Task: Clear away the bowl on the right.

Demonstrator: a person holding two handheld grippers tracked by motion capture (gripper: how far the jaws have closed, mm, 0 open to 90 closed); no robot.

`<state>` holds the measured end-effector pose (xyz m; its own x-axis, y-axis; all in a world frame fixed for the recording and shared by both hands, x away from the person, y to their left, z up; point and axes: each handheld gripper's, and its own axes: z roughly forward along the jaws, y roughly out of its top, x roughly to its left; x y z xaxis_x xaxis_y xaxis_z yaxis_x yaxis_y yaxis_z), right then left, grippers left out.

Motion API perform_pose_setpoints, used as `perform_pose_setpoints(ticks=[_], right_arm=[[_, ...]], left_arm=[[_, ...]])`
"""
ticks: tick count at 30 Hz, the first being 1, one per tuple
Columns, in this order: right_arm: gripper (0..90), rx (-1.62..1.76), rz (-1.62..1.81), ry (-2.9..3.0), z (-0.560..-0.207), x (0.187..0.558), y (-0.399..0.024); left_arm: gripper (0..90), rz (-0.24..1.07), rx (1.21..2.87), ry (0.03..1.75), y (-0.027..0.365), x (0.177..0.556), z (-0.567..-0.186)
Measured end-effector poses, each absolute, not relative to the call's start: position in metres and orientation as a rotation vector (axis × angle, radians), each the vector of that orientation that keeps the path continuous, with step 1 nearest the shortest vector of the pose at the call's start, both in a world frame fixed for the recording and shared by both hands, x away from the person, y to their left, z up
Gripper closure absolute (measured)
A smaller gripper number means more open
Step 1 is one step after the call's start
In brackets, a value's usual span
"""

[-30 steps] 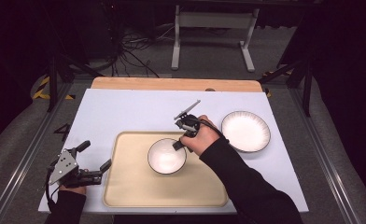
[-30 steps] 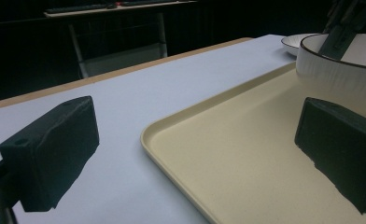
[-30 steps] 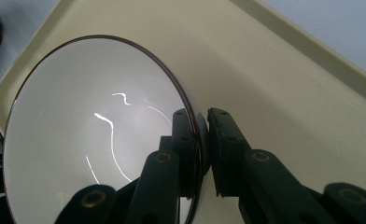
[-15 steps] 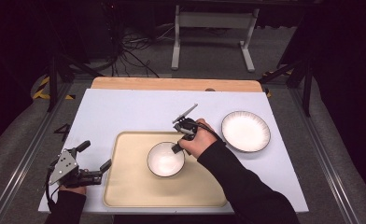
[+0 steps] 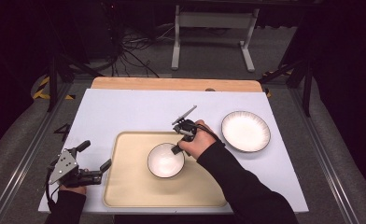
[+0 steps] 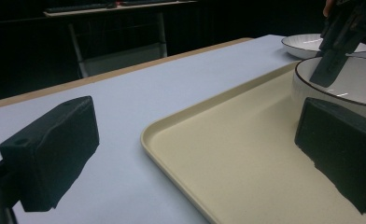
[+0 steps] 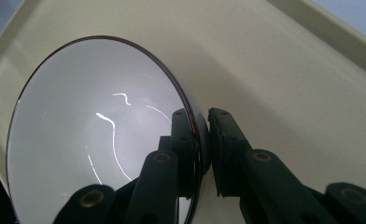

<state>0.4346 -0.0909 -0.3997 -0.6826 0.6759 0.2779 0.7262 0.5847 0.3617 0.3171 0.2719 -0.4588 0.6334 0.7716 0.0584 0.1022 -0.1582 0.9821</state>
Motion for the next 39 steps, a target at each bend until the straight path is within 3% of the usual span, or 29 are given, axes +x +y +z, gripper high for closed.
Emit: perform_pose_setpoints(ticks=[3, 19, 24, 39], right_arm=[[79.0, -1.184, -0.696, -2.709, -0.399, 0.434, -0.091], [42.6, -1.117, -0.934, -2.821, -0.382, 0.426, -0.095], [29.7, -1.009, -1.198, -2.871, -0.373, 0.415, -0.103], [19.3, -0.674, -1.746, -2.931, -0.365, 0.385, -0.121]], left_arm=[[0.3, 0.690, 1.648, 0.731, 0.272, 0.317, -0.459], [0.3, 0.691, 1.648, 0.732, 0.272, 0.317, -0.459], [0.3, 0.690, 1.651, 0.735, 0.272, 0.318, -0.459], [0.3, 0.691, 1.653, 0.735, 0.272, 0.318, -0.459]])
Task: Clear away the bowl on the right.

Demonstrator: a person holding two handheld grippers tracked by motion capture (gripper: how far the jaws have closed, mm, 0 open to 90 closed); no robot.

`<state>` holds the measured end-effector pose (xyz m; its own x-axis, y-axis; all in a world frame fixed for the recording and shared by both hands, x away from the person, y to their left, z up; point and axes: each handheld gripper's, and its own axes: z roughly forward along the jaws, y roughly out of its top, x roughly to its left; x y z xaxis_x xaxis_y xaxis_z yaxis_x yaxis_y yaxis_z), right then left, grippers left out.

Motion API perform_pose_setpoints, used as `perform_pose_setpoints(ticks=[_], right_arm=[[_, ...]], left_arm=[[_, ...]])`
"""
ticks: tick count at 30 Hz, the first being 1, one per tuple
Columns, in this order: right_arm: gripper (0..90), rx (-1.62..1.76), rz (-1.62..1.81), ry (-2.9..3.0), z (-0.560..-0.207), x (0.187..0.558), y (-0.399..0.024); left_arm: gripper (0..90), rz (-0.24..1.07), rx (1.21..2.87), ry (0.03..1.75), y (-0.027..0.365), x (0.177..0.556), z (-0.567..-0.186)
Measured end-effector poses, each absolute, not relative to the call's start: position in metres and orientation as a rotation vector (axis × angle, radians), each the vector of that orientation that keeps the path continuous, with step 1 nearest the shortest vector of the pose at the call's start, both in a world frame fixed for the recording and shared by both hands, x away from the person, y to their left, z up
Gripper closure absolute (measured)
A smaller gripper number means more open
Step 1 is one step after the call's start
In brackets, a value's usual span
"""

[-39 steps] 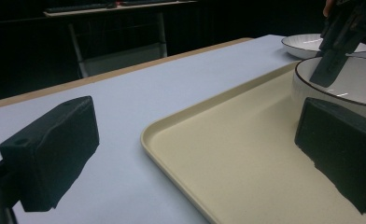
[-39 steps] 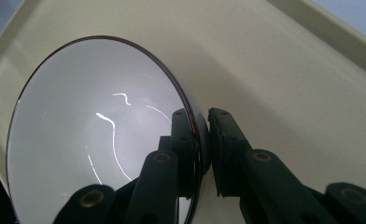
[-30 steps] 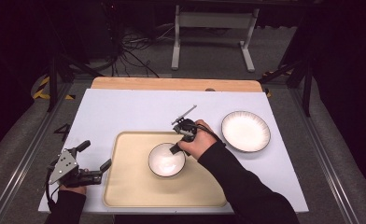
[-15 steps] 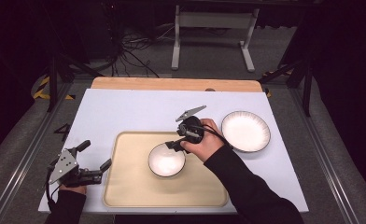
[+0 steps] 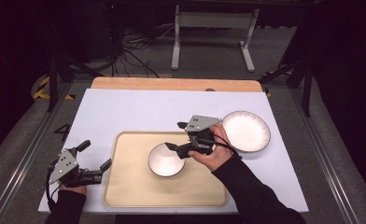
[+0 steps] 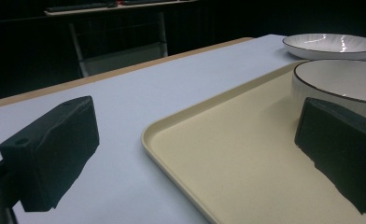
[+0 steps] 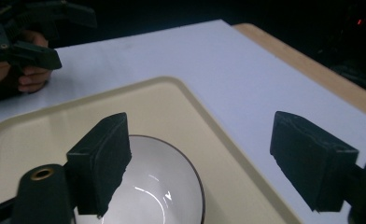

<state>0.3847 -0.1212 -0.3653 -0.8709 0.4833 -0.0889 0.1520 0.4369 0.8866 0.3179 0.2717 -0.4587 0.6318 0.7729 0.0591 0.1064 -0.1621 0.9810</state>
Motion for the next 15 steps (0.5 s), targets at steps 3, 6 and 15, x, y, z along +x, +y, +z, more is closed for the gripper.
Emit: perform_pose_setpoints(ticks=[3, 6, 15], right_arm=[[19.3, 0.500, 1.483, 2.297, -0.365, 0.378, -0.127], [19.3, 0.474, 1.519, 2.257, -0.366, 0.374, -0.130], [18.3, 0.413, 1.594, 2.156, -0.367, 0.364, -0.140]], left_arm=[[0.3, 0.692, 1.652, 0.736, 0.272, 0.318, -0.459], [0.3, 0.692, 1.652, 0.736, 0.272, 0.318, -0.459], [0.4, 0.692, 1.651, 0.738, 0.271, 0.318, -0.459]])
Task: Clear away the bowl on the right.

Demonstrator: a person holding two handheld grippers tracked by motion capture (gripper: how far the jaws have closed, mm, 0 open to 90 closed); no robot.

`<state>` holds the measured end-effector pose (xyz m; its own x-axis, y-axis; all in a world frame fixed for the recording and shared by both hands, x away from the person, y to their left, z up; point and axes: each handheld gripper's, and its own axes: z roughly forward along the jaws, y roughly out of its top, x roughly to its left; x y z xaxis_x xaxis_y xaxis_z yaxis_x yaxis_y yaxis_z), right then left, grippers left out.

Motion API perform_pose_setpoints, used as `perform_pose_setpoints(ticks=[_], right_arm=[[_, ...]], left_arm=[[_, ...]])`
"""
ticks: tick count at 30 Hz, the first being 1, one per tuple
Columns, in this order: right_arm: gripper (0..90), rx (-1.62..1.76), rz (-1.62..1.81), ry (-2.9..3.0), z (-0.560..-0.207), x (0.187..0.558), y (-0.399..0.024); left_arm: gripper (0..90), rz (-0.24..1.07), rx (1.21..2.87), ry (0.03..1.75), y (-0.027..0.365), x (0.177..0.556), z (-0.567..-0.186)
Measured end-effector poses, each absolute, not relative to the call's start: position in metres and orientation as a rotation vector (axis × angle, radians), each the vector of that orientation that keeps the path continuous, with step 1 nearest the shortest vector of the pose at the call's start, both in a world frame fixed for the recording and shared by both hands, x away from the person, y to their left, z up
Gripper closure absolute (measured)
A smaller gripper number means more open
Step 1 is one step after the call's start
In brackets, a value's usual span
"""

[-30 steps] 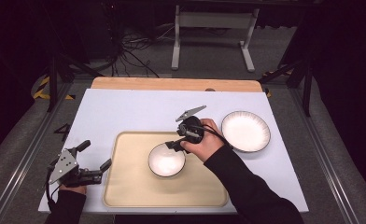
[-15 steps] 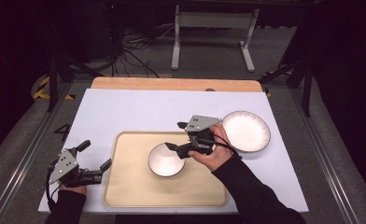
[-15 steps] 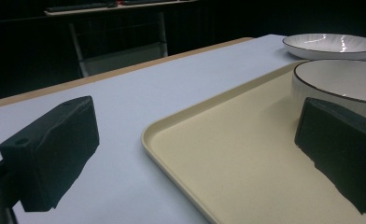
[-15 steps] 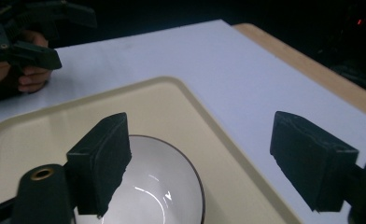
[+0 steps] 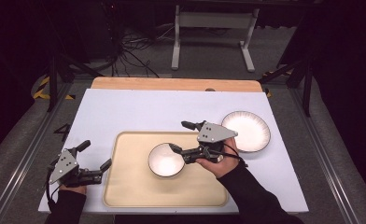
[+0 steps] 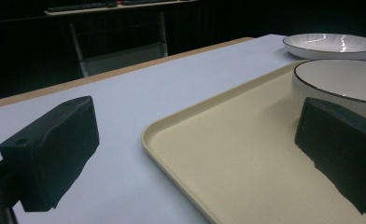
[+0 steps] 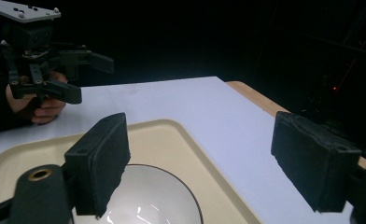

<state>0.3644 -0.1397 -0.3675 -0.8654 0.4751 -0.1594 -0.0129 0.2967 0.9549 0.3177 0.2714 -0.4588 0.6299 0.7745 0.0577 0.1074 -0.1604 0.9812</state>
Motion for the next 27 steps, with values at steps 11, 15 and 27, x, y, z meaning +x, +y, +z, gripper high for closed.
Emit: perform_pose_setpoints(ticks=[11, 15, 27], right_arm=[[12.5, 0.419, 1.620, 2.097, -0.370, 0.361, -0.168], [11.1, 0.448, 1.608, 2.070, -0.369, 0.359, -0.183], [11.1, 0.520, 1.576, 2.005, -0.366, 0.356, -0.224]], left_arm=[[0.4, 0.690, 1.653, 0.735, 0.272, 0.318, -0.459], [0.4, 0.691, 1.651, 0.738, 0.271, 0.318, -0.459], [0.3, 0.692, 1.650, 0.739, 0.271, 0.318, -0.459]])
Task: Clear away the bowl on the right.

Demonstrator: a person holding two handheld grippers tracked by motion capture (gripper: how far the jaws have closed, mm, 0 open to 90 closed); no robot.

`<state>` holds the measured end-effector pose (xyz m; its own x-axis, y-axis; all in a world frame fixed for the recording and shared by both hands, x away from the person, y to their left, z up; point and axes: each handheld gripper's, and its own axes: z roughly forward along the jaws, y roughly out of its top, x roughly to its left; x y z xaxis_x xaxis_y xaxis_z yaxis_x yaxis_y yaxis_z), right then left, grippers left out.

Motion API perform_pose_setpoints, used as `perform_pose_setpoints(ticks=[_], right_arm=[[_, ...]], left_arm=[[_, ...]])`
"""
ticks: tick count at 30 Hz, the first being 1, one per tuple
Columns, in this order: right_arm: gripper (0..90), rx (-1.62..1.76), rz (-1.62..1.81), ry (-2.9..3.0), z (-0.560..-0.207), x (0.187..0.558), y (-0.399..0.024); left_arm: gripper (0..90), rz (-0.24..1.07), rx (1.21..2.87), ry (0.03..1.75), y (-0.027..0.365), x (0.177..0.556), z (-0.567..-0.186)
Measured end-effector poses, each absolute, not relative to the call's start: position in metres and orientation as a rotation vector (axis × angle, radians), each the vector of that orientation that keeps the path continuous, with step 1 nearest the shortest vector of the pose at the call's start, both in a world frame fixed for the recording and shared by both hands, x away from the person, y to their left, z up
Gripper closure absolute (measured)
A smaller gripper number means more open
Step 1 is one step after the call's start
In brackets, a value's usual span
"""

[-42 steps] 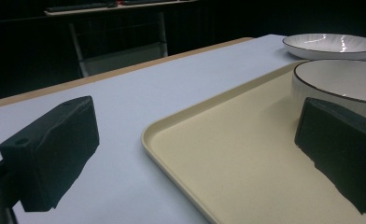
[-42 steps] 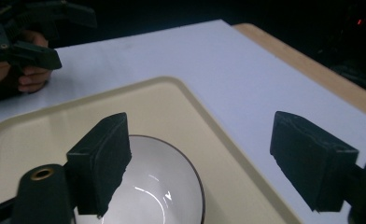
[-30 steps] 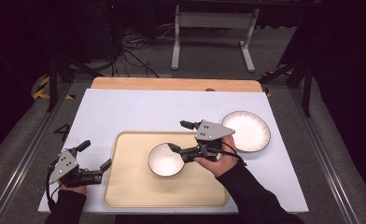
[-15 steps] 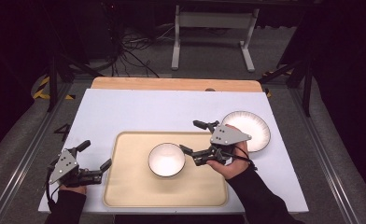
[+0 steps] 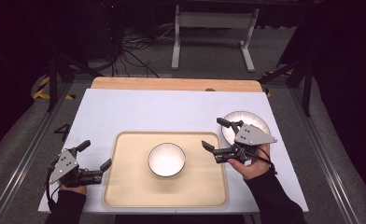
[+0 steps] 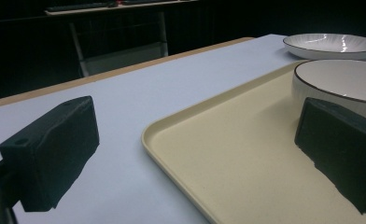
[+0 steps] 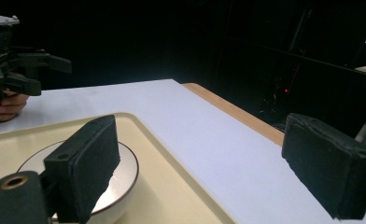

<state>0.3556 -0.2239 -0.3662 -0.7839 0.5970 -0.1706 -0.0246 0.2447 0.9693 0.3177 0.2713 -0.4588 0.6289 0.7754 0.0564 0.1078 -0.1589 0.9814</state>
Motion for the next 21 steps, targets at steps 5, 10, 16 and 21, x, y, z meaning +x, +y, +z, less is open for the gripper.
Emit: perform_pose_setpoints(ticks=[5, 10, 16, 21], right_arm=[[11.1, 0.557, 1.558, 1.981, -0.372, 0.356, -0.238], [11.4, 0.591, 1.551, 1.959, -0.380, 0.355, -0.249], [11.5, 0.620, 1.552, 1.941, -0.392, 0.355, -0.259], [11.5, 0.645, 1.525, 1.951, -0.404, 0.354, -0.262]], left_arm=[[0.3, 0.691, 1.651, 0.737, 0.271, 0.318, -0.459], [0.3, 0.691, 1.651, 0.741, 0.271, 0.318, -0.459], [0.3, 0.688, 1.646, 0.744, 0.272, 0.318, -0.459], [0.3, 0.685, 1.645, 0.745, 0.272, 0.318, -0.459]])
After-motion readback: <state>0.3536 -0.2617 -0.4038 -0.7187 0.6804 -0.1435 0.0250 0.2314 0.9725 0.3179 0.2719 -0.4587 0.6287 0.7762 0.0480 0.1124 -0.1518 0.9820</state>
